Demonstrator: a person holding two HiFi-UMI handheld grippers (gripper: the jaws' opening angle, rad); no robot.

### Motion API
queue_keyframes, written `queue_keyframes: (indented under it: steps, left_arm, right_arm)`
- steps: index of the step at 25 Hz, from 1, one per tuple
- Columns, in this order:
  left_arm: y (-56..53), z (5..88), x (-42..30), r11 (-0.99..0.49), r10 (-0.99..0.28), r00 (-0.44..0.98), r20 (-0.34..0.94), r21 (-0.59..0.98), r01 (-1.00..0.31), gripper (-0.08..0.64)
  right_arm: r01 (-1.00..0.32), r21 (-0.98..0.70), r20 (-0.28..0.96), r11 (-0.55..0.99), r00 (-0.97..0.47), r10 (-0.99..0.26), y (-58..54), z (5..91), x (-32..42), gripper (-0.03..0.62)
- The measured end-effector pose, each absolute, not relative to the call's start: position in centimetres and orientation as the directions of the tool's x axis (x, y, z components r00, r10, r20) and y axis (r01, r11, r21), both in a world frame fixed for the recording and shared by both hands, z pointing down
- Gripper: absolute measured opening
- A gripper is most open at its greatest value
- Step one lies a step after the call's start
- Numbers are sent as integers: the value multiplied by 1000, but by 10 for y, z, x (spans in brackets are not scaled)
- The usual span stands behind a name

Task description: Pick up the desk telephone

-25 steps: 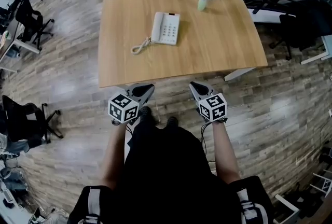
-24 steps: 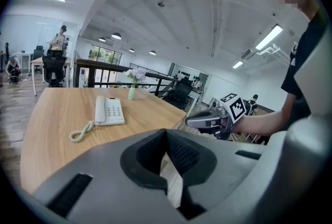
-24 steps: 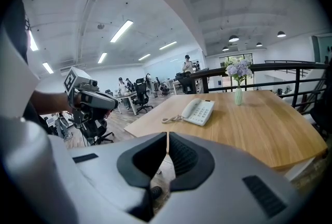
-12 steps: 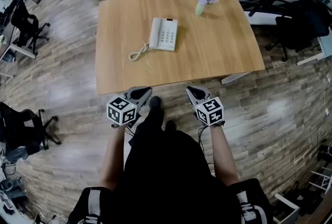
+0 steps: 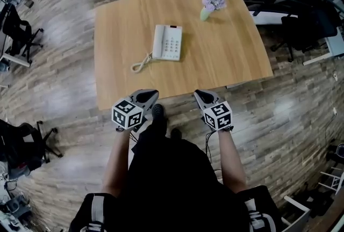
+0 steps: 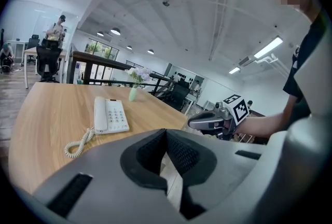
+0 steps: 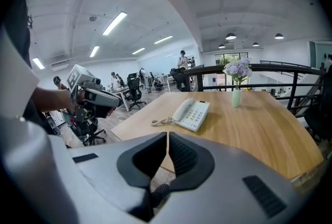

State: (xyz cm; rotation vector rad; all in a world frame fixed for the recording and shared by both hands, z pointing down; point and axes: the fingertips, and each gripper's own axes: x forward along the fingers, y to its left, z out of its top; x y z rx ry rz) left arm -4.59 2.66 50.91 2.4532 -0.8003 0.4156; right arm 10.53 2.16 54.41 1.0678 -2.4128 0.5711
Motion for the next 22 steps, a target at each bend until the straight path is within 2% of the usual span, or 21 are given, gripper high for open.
queue_keyframes:
  steps: [22]
  left_arm:
    - [-88, 517, -89, -746, -359, 839, 408, 415, -521, 18]
  right_arm:
    - [-830, -161, 586, 534, -516, -625, -64, 550, 59, 26]
